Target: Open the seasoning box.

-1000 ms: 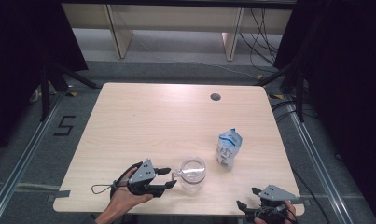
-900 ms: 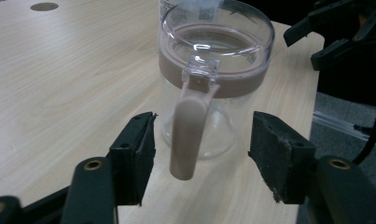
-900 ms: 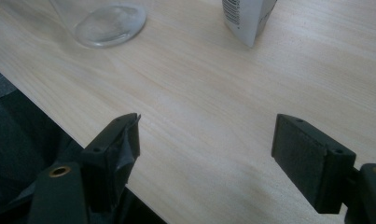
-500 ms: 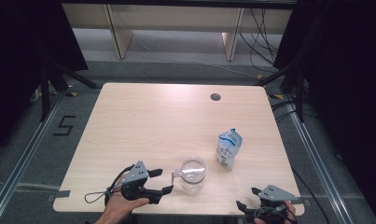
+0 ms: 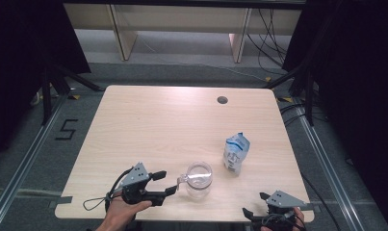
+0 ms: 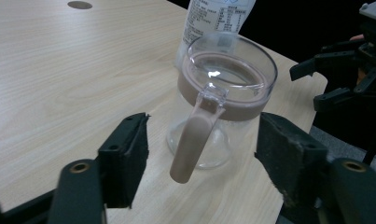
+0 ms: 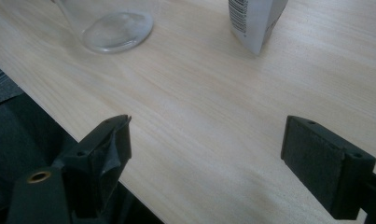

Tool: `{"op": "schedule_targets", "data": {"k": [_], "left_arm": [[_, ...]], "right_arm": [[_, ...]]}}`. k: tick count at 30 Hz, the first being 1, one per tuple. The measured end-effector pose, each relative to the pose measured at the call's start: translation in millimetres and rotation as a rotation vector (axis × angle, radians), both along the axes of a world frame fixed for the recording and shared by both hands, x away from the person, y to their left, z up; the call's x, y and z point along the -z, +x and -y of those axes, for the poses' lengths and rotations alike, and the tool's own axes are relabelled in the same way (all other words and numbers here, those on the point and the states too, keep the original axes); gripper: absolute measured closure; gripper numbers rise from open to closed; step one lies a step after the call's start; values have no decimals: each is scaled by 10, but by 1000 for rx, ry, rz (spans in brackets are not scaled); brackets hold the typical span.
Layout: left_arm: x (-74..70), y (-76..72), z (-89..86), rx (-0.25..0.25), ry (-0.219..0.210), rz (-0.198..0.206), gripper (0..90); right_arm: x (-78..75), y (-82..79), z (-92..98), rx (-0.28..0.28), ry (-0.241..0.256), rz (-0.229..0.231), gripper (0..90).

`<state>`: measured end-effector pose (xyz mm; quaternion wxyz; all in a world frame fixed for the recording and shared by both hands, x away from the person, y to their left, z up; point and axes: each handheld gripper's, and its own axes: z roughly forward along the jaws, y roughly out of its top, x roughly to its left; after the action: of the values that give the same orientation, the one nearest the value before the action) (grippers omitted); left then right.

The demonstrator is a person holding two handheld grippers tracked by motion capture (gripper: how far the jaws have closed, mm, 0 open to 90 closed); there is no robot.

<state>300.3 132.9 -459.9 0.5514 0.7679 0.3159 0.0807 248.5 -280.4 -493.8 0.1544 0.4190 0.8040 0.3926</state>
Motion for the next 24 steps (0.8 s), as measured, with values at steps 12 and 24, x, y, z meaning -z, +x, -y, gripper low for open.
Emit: {"op": "schedule_targets", "data": {"k": [12, 24], "left_arm": [[-124, -22, 74, -3, 2, 58, 631], [-172, 29, 215, -3, 38, 110, 819]], "right_arm": [[-13, 13, -23, -21, 2, 25, 195], [-26, 10, -50, -29, -5, 19, 237]]}}
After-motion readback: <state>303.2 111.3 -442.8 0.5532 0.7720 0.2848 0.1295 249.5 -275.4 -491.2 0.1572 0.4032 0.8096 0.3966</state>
